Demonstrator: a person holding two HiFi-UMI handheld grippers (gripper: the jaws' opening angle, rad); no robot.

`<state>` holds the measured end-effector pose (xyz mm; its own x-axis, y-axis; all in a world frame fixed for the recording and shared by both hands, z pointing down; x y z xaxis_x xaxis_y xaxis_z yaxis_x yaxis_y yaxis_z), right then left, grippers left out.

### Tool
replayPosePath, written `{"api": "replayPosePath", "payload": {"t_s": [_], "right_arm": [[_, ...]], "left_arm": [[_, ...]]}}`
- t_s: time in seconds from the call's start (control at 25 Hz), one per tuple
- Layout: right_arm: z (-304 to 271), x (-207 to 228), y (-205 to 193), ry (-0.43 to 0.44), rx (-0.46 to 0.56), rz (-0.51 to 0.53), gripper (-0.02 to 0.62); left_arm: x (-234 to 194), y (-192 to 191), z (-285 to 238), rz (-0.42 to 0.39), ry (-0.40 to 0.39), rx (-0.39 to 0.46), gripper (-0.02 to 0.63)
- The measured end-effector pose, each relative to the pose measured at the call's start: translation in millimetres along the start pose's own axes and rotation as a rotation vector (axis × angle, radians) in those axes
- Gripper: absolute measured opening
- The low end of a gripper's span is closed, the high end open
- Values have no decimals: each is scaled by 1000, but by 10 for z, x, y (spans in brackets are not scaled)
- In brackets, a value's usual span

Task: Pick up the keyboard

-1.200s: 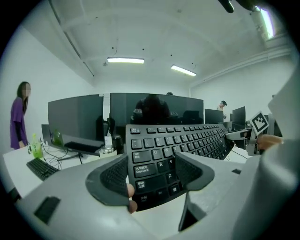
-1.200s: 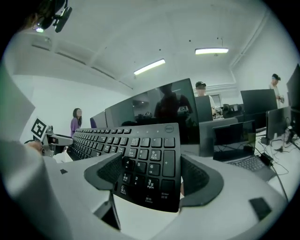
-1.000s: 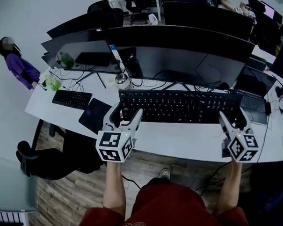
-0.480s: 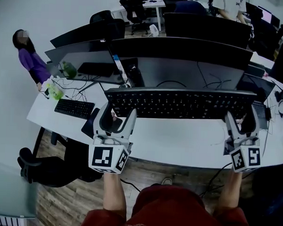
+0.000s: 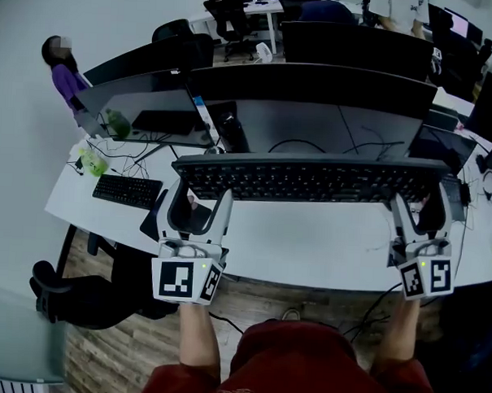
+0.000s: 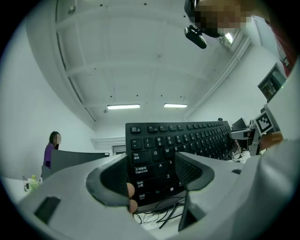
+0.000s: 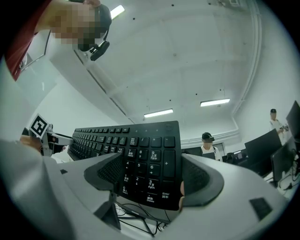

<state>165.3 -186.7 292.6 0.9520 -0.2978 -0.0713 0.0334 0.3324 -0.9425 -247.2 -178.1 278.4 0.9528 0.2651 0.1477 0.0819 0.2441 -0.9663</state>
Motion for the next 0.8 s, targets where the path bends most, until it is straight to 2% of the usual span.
{"api": "replayPosePath", "payload": {"t_s": [0.8], "right_arm": [[-6,16,-36,-2,-21,12,383]], "left_arm": [[1,-99,-42,23,-13,-5,319]]}}
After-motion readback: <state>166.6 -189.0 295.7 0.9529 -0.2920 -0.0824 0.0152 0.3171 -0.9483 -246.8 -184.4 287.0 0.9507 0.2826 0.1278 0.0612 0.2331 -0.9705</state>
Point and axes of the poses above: the fingertips, and each gripper's own axes: z backward along the fingers, x to its right, y out of its top, the point moved 9 cm from there along z, backward along the fingers, and after that the axes turned 1 degree about z, right-handed, at the moved point
